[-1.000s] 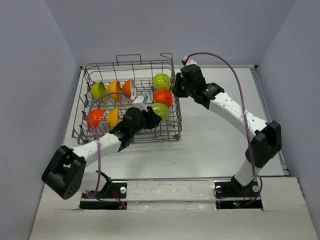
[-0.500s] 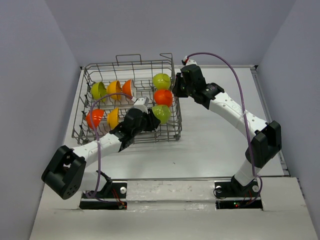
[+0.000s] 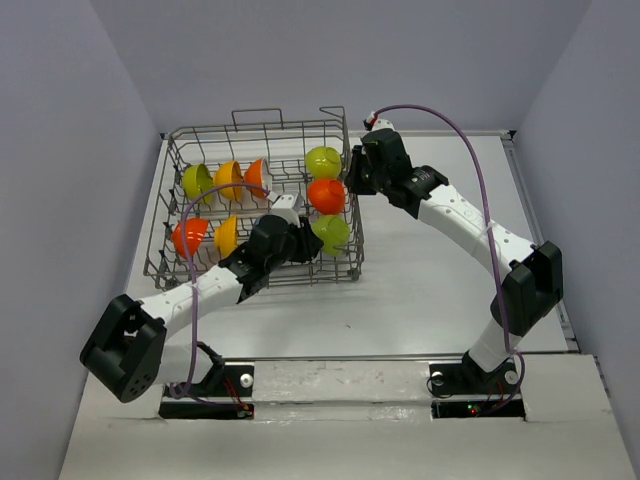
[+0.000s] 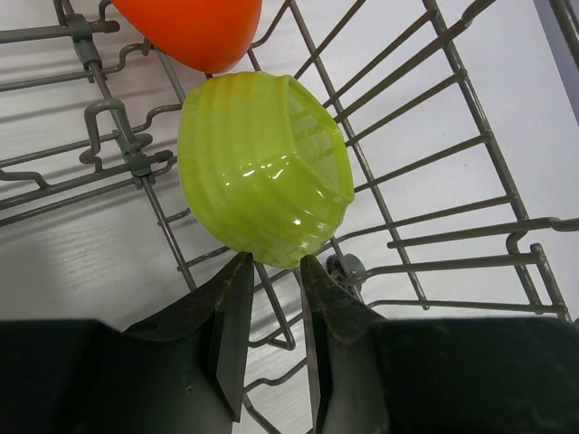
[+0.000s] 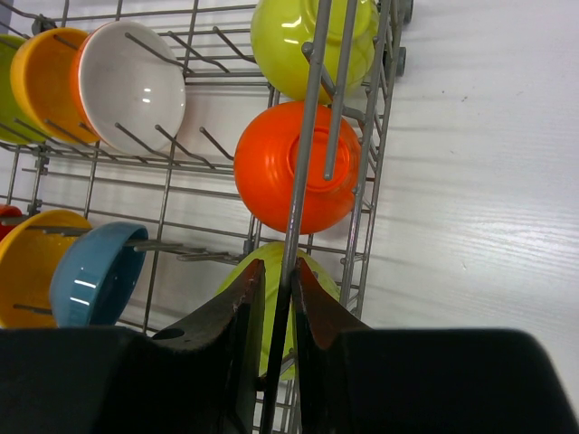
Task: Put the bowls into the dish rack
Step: Place the upside down bowl on the dish rack, then reset both arms
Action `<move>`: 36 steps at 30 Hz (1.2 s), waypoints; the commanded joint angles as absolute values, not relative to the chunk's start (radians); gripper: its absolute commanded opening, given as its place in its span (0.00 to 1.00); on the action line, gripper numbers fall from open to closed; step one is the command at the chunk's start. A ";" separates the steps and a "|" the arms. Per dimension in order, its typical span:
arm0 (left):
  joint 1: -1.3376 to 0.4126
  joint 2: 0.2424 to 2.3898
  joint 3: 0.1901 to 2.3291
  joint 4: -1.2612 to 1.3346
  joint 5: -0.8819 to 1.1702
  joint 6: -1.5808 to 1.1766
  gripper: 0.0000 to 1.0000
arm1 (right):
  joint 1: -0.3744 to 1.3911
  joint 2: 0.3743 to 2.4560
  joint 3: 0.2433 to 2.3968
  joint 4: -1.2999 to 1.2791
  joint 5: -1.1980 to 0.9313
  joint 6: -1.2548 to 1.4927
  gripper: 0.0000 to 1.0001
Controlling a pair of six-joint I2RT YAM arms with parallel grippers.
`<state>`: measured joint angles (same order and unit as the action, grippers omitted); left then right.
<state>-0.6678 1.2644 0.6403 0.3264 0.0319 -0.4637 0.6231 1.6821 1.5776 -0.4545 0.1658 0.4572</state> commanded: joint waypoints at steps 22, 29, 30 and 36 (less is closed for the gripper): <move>-0.681 1.066 0.831 0.118 -0.170 -0.400 0.45 | 0.624 1.677 1.615 -0.456 0.196 0.402 0.46; -0.681 1.025 0.871 0.083 -0.241 -0.399 0.47 | 0.624 1.663 1.628 -0.476 0.212 0.400 0.57; -0.683 1.019 0.877 0.080 -0.256 -0.394 0.48 | 0.624 1.660 1.628 -0.476 0.209 0.400 0.62; -0.678 1.051 0.997 0.015 -0.386 -0.393 0.54 | 0.624 1.614 1.660 -0.491 0.244 0.393 1.00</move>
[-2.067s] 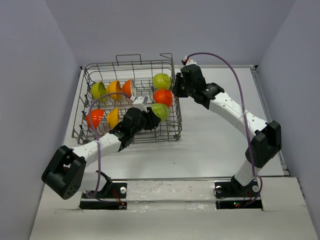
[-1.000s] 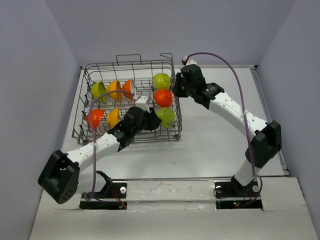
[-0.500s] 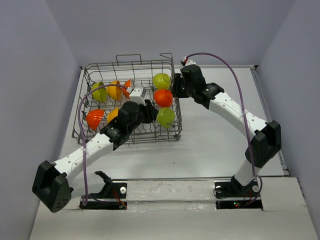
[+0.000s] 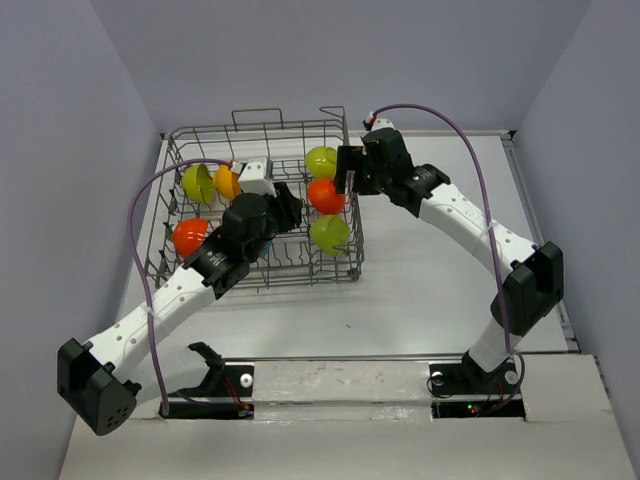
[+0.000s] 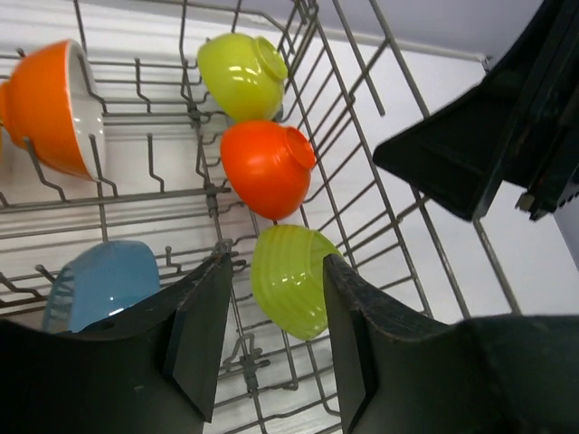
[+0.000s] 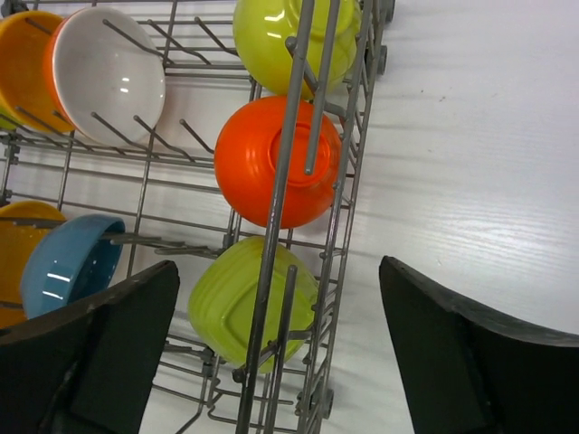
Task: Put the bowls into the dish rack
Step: Reset both arms
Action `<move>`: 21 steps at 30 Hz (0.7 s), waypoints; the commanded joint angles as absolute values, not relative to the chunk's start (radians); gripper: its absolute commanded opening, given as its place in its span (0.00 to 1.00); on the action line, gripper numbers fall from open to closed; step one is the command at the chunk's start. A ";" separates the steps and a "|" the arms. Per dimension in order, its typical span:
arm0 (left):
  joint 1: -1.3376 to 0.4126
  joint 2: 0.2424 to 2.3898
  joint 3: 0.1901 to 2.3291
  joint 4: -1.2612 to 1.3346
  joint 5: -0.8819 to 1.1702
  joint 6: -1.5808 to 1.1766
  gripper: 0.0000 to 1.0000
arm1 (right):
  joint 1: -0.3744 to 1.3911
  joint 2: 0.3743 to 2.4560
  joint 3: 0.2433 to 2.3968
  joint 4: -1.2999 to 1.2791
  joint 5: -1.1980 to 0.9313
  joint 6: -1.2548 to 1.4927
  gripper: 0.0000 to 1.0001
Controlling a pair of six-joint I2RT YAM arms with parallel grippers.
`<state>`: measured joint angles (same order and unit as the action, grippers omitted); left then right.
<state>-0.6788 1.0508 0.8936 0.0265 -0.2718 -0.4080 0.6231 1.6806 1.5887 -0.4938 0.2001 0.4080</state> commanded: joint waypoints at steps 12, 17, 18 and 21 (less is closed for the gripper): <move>-0.624 1.175 1.478 -0.064 -0.462 -0.233 0.99 | 0.624 1.389 1.721 -0.414 0.436 0.347 1.00; -0.603 1.223 1.652 -0.087 -0.448 -0.178 0.99 | 0.624 1.281 1.745 -0.351 0.506 0.272 1.00; -0.594 1.226 1.663 -0.095 -0.436 -0.178 0.99 | 0.624 1.272 1.752 -0.351 0.505 0.262 1.00; -0.571 1.221 1.661 -0.097 -0.417 -0.176 0.99 | 0.624 1.247 1.764 -0.351 0.511 0.242 1.00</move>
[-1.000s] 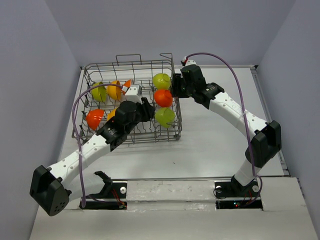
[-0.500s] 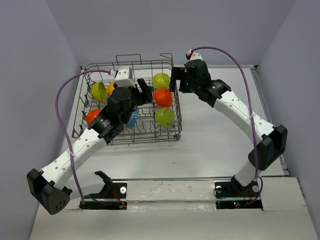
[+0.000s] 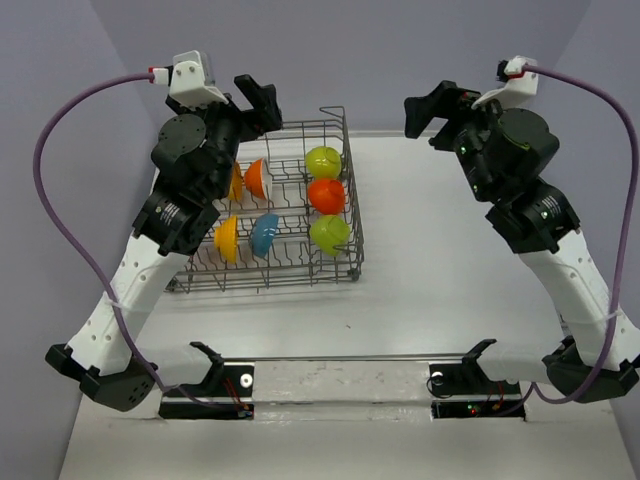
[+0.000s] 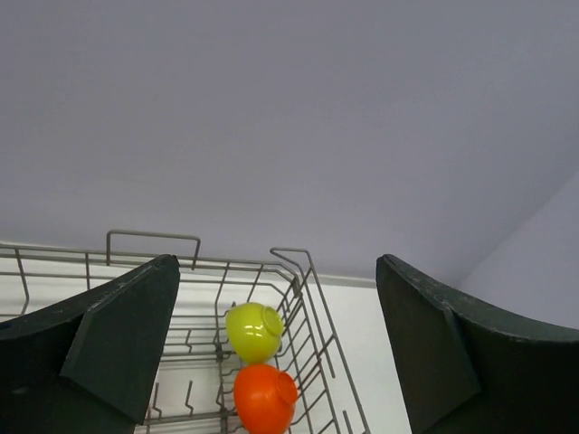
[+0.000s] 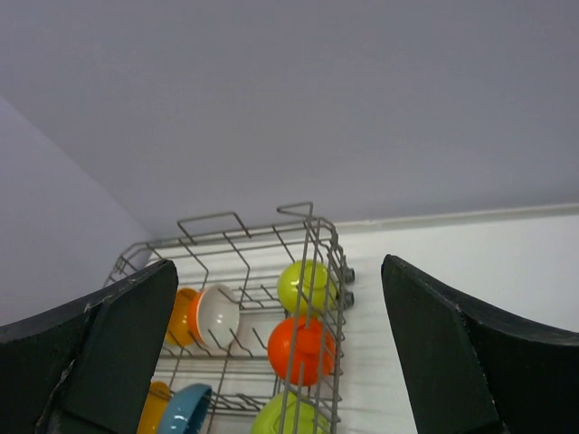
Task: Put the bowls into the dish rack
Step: Reset both arms
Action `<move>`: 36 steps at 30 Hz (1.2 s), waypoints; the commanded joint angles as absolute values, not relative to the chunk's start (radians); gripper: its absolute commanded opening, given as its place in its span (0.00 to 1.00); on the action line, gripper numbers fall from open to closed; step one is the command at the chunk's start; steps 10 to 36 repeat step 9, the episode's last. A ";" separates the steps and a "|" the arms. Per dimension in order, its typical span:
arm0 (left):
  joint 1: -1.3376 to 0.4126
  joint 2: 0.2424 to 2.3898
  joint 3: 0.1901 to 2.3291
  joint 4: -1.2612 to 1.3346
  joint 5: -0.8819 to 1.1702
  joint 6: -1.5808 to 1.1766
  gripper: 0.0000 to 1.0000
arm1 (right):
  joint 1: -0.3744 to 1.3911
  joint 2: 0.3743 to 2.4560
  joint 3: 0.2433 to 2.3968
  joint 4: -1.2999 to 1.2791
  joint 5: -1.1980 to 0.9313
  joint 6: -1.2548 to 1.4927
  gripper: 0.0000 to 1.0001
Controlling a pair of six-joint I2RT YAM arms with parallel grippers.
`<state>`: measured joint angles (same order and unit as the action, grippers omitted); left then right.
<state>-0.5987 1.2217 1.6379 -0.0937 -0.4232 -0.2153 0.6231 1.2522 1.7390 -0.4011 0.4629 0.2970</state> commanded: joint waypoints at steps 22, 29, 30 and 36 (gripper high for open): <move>-0.561 1.215 1.632 -0.092 -0.411 -0.166 0.99 | 0.624 1.238 1.740 -0.330 0.514 0.229 1.00; -0.561 1.215 1.632 -0.092 -0.411 -0.166 0.99 | 0.624 1.238 1.740 -0.330 0.514 0.229 1.00; -0.561 1.215 1.632 -0.092 -0.411 -0.166 0.99 | 0.624 1.238 1.740 -0.330 0.514 0.229 1.00; -0.561 1.215 1.632 -0.092 -0.411 -0.166 0.99 | 0.624 1.238 1.740 -0.330 0.514 0.229 1.00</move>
